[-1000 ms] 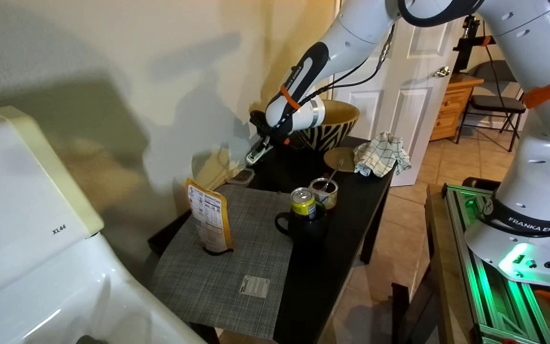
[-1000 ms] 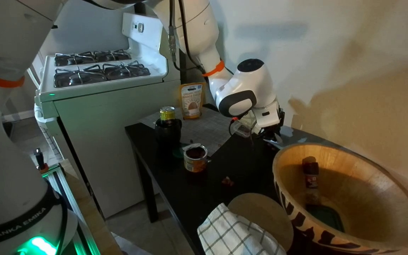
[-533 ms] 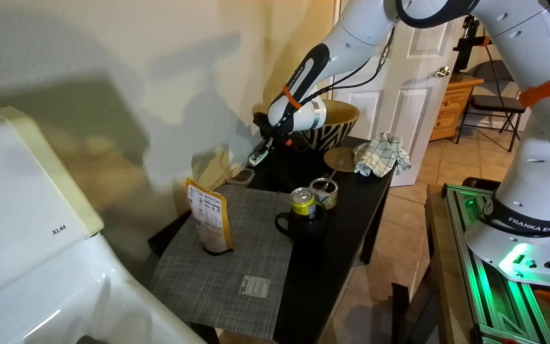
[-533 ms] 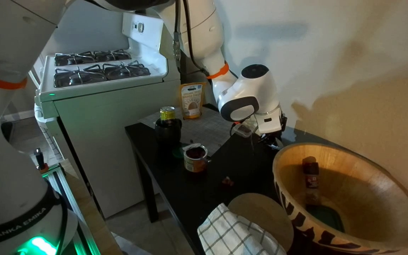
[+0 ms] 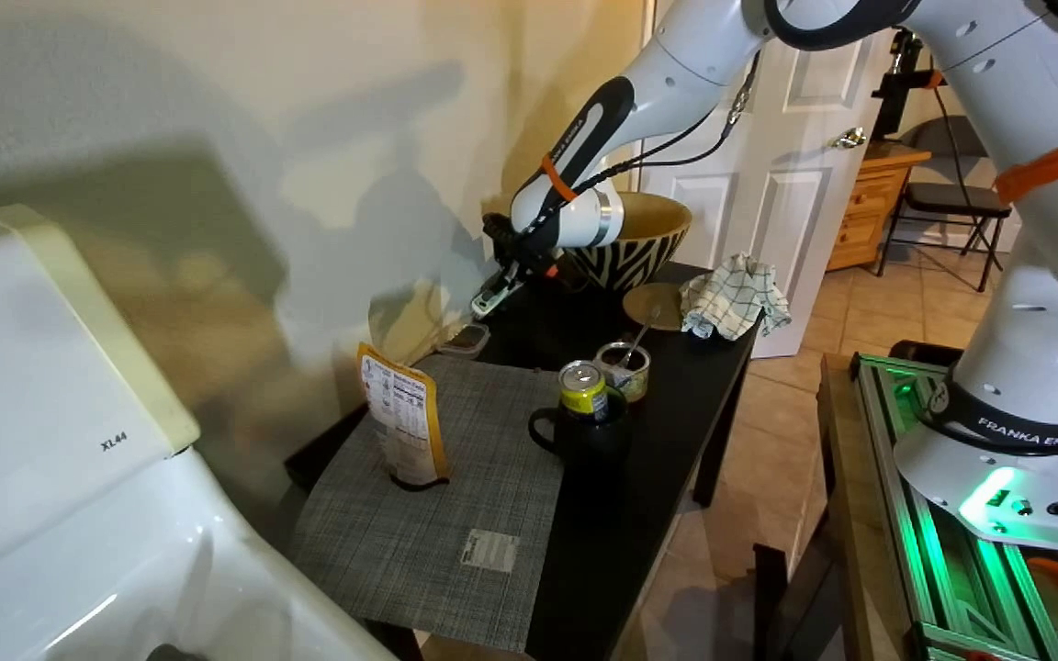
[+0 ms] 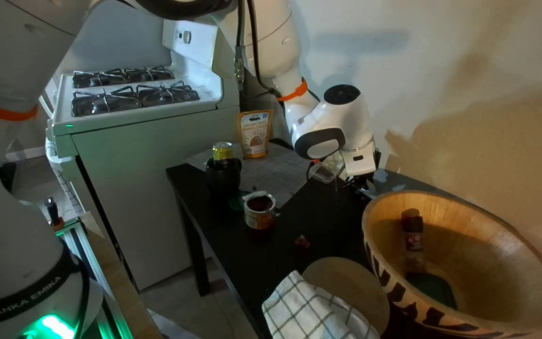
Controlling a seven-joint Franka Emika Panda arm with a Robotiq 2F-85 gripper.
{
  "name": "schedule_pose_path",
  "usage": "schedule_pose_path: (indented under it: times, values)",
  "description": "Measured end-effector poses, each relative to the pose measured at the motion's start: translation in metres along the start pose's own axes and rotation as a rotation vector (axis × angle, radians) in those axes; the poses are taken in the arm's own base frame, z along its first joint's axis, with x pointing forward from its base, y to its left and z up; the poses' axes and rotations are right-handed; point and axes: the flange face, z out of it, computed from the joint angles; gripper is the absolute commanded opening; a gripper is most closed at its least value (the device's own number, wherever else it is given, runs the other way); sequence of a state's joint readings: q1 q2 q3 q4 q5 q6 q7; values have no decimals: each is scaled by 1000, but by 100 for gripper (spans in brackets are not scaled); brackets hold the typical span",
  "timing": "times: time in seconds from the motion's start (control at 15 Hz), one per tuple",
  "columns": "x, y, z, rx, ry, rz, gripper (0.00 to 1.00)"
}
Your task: Use the white brush to push the brown objects close to the wall towards the pile of brown objects in the front
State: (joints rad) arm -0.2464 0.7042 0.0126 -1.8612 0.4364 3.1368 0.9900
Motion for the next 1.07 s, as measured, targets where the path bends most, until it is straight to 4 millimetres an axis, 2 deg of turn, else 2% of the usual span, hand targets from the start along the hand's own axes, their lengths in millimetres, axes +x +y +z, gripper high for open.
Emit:
schedule_pose_path:
  times: [0.27,0.73,1.07]
  values:
    - [5,1,4,1,1,0,6]
    - [8,0,24,-50,-25,-19,6]
    - [6,-3,15,-166,-66,-58,6]
